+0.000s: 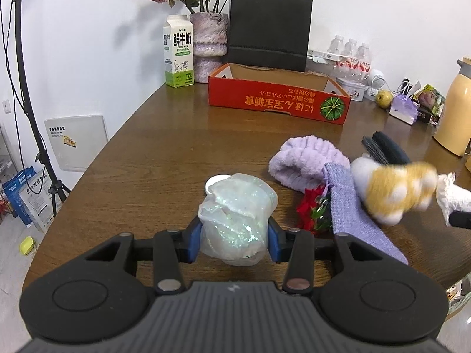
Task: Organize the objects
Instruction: 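Carry the clear bag and white tissue with both grippers into the cardboard box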
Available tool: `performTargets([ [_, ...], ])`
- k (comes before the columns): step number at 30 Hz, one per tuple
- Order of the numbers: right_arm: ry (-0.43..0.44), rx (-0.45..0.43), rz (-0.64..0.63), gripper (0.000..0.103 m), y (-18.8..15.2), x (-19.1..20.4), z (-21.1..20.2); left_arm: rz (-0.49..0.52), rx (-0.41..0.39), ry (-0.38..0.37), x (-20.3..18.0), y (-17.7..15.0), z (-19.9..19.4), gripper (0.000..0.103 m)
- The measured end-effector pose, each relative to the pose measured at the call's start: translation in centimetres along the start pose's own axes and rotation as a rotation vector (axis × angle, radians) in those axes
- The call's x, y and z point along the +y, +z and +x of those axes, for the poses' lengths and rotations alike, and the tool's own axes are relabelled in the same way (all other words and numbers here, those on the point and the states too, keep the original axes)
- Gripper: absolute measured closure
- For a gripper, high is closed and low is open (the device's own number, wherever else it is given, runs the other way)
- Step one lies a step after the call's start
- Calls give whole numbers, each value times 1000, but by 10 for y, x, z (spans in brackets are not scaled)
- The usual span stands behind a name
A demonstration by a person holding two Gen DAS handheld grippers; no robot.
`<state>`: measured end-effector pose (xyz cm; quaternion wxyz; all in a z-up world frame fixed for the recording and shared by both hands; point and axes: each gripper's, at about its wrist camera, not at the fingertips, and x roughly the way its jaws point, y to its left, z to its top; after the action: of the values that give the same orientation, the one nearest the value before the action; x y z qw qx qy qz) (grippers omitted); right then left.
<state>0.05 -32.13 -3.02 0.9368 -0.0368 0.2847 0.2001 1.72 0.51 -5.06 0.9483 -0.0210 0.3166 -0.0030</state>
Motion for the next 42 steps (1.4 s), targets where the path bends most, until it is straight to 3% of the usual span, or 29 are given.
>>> performTargets([
  [23,43,-53,-50,83,32,27,5,21,-27,-28,-14,14,-4,59],
  [42,68,-49,-67,83,75,39,41,23,-35,-57,-14,50,18,59],
])
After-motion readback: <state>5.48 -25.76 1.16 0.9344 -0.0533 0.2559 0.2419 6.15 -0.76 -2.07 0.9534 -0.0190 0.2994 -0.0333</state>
